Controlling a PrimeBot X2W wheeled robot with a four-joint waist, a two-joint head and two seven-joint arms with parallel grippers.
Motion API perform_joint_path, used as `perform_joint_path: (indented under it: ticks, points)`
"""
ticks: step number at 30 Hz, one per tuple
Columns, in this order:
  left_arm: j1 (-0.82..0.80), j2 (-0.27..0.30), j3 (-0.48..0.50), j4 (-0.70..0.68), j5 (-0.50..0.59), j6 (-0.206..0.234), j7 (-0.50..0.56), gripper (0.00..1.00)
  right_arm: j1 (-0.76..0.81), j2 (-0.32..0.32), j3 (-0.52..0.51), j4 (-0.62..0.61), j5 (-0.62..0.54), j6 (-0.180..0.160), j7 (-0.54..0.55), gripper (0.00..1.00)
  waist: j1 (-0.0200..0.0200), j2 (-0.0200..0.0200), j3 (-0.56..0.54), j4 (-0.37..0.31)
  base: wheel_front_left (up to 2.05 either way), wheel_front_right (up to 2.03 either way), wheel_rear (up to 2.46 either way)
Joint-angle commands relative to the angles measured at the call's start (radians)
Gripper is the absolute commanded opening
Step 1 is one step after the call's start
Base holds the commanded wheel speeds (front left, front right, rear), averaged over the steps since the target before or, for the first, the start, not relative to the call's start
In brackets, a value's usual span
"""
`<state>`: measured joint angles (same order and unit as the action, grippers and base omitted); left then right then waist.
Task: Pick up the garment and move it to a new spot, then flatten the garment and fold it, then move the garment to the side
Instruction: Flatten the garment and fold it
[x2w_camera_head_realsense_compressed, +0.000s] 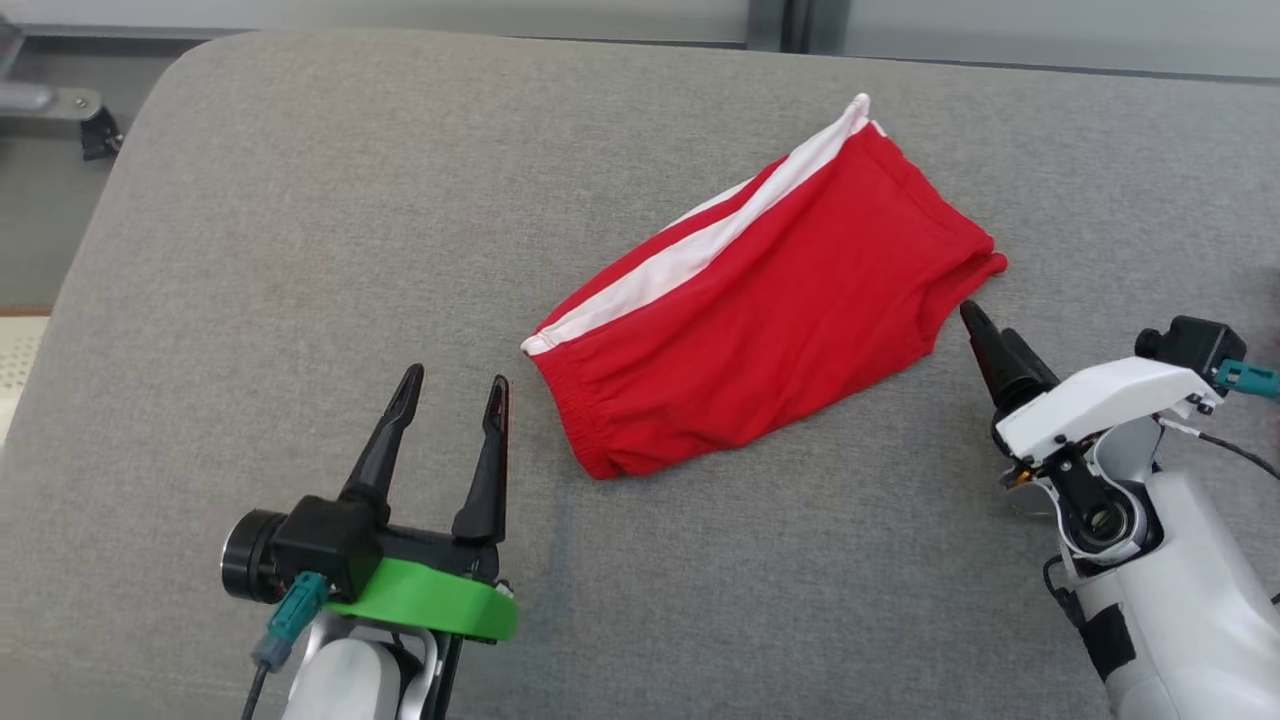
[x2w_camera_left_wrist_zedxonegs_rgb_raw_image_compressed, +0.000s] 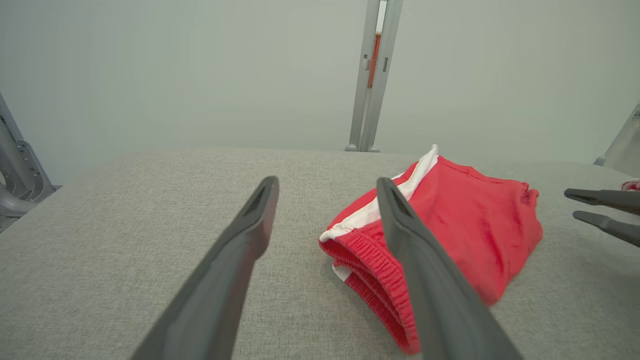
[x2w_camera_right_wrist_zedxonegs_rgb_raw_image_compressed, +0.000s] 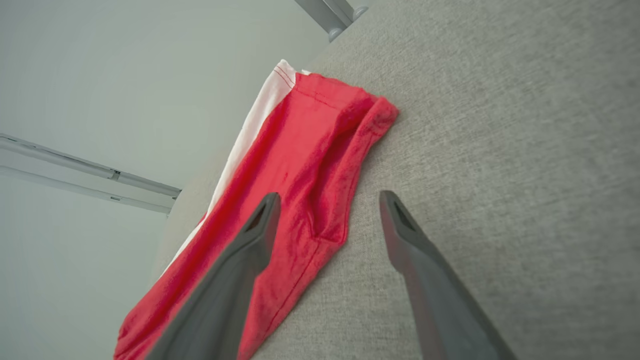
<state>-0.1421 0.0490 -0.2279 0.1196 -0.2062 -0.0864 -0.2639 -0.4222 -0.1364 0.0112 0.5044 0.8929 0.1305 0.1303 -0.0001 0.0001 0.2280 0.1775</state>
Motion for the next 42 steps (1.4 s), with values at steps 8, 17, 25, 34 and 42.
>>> perform_joint_path:
  ticks: [8,17,25,34,42]
  points:
    - [-0.012,0.003,-0.047,0.007,-0.059,0.034,0.0,1.0,-0.088,-0.008,-0.105,0.141,0.025,0.0,0.084,1.0,0.0001,-0.0001,0.062,0.157,0.0,0.0,0.0]
    - [-0.016,0.003,-0.071,0.004,-0.079,0.045,0.0,1.0,-0.151,0.006,-0.168,0.27,-0.005,0.0,0.13,1.0,0.0001,-0.0001,0.076,0.217,0.0,0.0,0.0]
    - [-0.03,0.003,-0.093,0.0,-0.09,0.053,0.0,1.0,-0.223,0.004,-0.196,0.339,-0.035,0.0,0.133,1.0,0.0001,-0.0001,0.094,0.243,0.0,0.0,0.0]
    - [-0.019,0.003,-0.101,0.016,-0.091,0.059,0.0,1.0,-0.26,0.019,-0.196,0.319,-0.018,0.0,0.052,0.0,0.0001,-0.0001,0.074,0.226,0.0,0.0,0.0]
    - [0.007,0.003,-0.089,0.02,-0.065,0.025,0.0,1.0,-0.186,0.007,-0.18,0.249,0.023,-0.001,-0.033,0.0,0.0001,-0.0001,0.011,0.162,0.0,0.0,0.0]
